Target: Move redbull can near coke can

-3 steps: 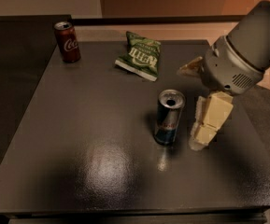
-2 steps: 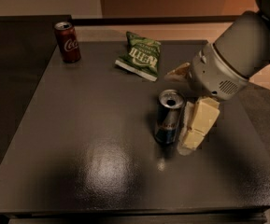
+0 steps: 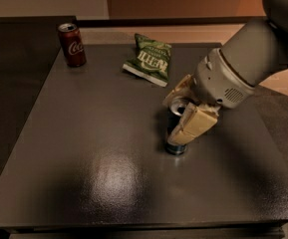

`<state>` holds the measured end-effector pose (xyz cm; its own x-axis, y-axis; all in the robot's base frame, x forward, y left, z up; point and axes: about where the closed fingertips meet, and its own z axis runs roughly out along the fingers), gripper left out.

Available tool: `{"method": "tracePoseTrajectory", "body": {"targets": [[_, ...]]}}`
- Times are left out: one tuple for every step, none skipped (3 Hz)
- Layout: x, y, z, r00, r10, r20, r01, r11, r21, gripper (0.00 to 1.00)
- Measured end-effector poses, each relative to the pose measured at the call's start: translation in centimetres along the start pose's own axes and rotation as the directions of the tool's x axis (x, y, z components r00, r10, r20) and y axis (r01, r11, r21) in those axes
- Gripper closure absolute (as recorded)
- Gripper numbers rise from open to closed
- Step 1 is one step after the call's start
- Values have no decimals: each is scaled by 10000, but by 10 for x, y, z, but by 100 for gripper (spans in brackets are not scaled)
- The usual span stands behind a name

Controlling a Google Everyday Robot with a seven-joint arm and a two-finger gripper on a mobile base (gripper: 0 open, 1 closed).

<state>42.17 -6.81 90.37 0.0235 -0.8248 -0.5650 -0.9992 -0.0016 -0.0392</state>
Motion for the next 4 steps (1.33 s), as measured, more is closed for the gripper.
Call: {"method": "tracePoseTrajectory", "body": {"targets": [[-5,-5,-7,9998,-60,166,57,9999,147,64],[-23,-16,-15,9995,-121,285,113,9995,305,87],[-57,-38,-22,9984,-121,552,92,9986,524,100],[-95,-60,-20,9933,-45,1151,-24,9982,595,100]]}}
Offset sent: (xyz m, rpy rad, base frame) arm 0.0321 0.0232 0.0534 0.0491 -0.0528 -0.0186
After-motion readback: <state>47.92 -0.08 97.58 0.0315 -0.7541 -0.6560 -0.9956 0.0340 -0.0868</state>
